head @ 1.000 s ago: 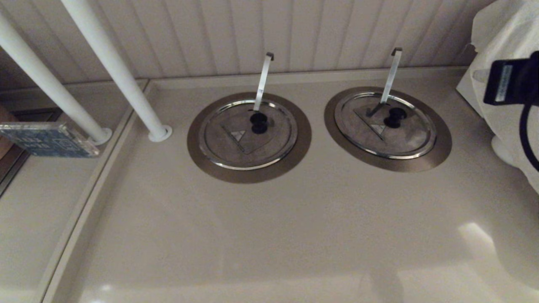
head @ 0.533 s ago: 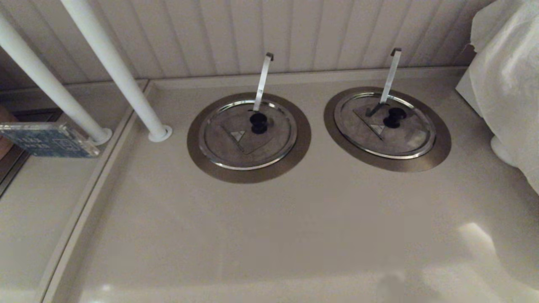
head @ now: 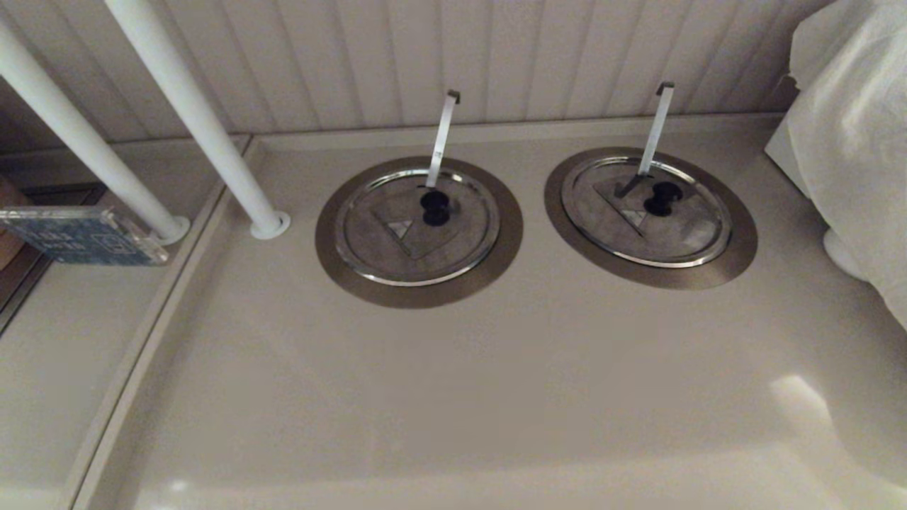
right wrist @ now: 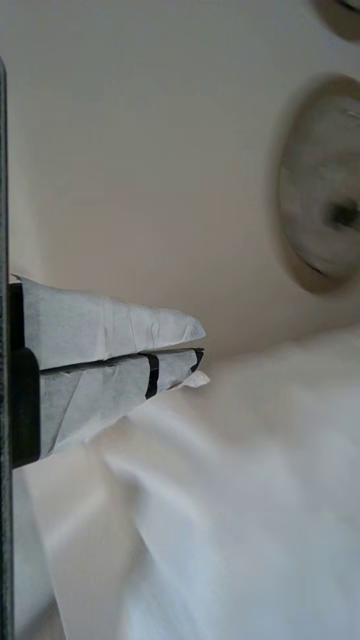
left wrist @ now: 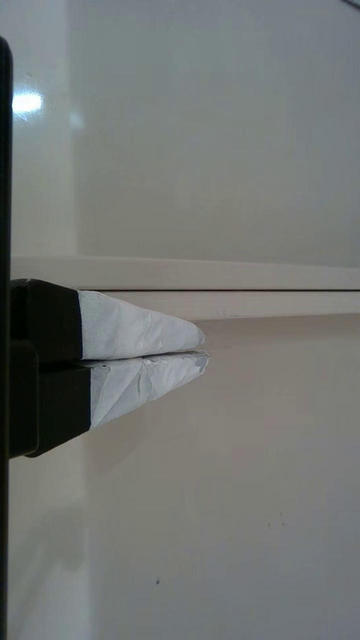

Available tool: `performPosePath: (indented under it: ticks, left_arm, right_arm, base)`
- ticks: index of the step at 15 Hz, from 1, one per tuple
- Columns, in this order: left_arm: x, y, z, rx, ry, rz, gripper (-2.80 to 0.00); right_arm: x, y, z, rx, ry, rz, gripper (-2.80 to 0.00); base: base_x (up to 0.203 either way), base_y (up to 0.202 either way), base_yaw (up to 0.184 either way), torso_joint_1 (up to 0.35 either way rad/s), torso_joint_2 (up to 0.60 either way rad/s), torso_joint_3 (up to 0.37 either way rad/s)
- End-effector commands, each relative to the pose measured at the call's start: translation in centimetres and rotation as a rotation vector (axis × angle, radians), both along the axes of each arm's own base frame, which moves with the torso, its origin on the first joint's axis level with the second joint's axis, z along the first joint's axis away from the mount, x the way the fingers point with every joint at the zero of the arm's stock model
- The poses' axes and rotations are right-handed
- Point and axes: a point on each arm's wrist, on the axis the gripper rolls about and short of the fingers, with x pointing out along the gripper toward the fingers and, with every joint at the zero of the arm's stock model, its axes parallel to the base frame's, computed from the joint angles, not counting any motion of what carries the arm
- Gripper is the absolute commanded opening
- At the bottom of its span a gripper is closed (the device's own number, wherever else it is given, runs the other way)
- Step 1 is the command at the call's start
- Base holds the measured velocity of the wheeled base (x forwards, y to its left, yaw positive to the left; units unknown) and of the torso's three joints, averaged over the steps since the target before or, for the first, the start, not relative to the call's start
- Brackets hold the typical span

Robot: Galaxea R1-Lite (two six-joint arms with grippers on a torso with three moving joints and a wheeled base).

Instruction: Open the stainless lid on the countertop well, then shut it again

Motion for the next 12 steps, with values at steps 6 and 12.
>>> performPosePath:
  ticks: [6,12]
  left_arm:
    - [0.0,0.0,0.0,0.0,-0.001,0.0,-2.8]
    - [0.0,0.0,0.0,0.0,0.0,0.0,-2.8]
  right_arm:
    - [4.9,0.4,-11.0,-0.008,0.094,0.2,-2.8]
    - [4.8,0.5,-11.1,0.03,0.106,0.227,-2.8]
  base:
    - [0.0,0.0,0.0,0.0,0.0,0.0]
    - [0.0,0.0,0.0,0.0,0.0,0.0]
